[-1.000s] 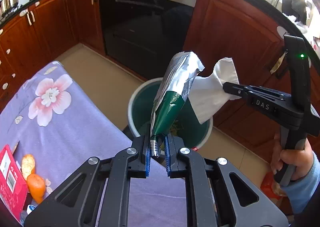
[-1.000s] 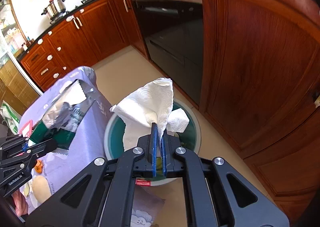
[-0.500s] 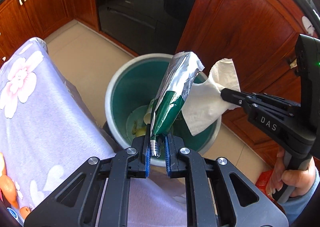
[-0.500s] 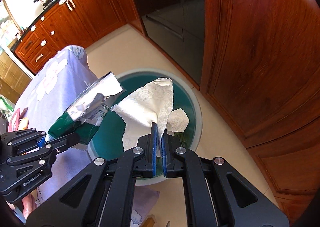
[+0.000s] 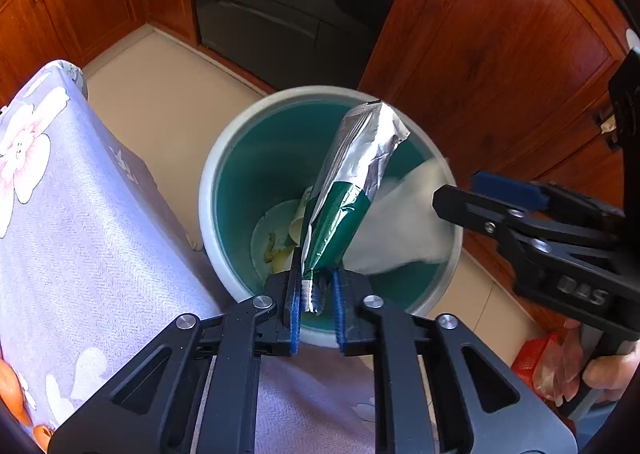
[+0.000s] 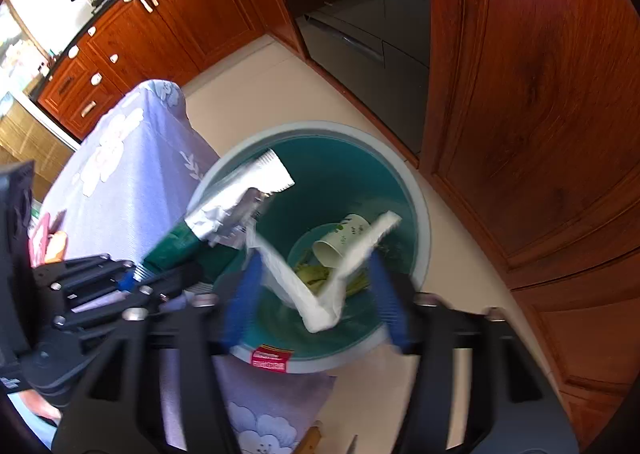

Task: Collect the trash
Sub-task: 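Carry the tissue and wrapper over the teal bin and open both tools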

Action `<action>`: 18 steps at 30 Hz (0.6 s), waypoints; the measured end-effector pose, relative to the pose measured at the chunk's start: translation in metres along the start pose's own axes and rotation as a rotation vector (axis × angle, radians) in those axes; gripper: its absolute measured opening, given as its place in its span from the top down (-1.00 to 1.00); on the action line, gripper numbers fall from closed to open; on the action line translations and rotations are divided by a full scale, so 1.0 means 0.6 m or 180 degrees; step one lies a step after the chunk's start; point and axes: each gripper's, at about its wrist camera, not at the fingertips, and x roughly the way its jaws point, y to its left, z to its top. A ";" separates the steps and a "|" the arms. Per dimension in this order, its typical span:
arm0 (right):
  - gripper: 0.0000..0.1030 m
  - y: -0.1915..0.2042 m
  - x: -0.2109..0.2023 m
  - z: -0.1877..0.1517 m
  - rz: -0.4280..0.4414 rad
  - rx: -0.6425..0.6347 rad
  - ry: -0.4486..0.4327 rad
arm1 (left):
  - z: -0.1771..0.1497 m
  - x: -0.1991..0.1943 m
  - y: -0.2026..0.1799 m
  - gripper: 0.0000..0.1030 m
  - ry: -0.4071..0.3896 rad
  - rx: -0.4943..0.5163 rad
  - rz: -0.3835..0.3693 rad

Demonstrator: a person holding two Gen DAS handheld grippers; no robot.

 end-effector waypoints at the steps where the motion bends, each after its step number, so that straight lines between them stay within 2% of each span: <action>1: -0.40 -0.001 -0.001 0.000 0.0013 0.0023 -0.0006 | 0.000 0.002 0.000 0.63 0.0014 0.0005 0.0010; 2: -0.42 -0.001 -0.001 0.001 0.0028 0.0053 -0.0008 | 0.001 0.002 0.000 0.35 0.0006 0.0012 0.0027; 3: -0.42 -0.002 -0.002 0.002 0.0045 0.0085 -0.0014 | 0.001 -0.001 0.001 -0.02 -0.0023 0.0022 0.0060; 4: -0.44 0.000 -0.002 0.004 0.0042 0.0106 -0.0014 | 0.000 -0.005 0.001 -0.15 -0.0067 0.0031 0.0094; 9: -0.53 0.002 -0.007 0.009 0.0026 0.0203 -0.0002 | 0.000 -0.025 0.005 -0.42 -0.0147 0.0050 0.0113; 10: -0.64 0.001 -0.008 0.010 0.0024 0.0210 0.0005 | -0.001 -0.027 0.005 -0.46 -0.0151 0.0048 0.0132; 13: -0.77 0.003 -0.013 0.009 0.0020 0.0230 -0.0031 | -0.003 -0.032 0.008 -0.63 -0.0151 0.0027 0.0156; 18: -0.78 0.013 -0.020 0.009 0.0024 0.0234 -0.0021 | -0.005 -0.051 0.006 -0.87 -0.0222 -0.0005 0.0181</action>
